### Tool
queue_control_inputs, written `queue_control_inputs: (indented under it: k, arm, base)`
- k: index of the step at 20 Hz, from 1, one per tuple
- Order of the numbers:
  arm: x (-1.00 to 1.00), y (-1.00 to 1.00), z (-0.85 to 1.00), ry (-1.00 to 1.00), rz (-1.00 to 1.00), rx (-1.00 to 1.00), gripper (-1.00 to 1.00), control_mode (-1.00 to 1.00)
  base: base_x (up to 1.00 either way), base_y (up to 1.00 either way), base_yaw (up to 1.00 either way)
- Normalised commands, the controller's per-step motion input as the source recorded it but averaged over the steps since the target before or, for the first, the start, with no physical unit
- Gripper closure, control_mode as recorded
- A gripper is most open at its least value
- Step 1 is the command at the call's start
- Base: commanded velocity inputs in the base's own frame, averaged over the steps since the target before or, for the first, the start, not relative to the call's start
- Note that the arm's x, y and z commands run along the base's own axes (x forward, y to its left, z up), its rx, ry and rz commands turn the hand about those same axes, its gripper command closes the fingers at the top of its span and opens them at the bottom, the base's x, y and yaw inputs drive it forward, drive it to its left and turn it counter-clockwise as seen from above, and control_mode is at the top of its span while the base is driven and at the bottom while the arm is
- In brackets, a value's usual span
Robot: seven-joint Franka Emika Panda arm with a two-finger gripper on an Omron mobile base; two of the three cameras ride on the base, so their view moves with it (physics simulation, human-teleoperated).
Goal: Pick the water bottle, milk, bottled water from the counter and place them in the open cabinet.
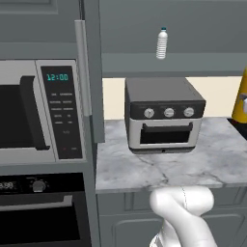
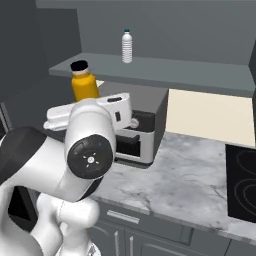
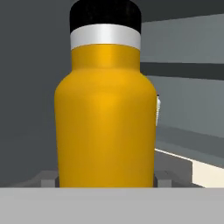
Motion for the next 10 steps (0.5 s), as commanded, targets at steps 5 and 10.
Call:
queue_control_inputs:
  k: [5,10]
  arm:
    - [0.22,-0.12,0.47,0.0,-0.05,-0.01,1.0,-1.0]
    - [0.4,-0.02,0.33,0.0,-0.04,0.0,1.0,-1.0]
  base:
    - [0.0,0.0,0.0]
    - [0.0,0.0,0.0]
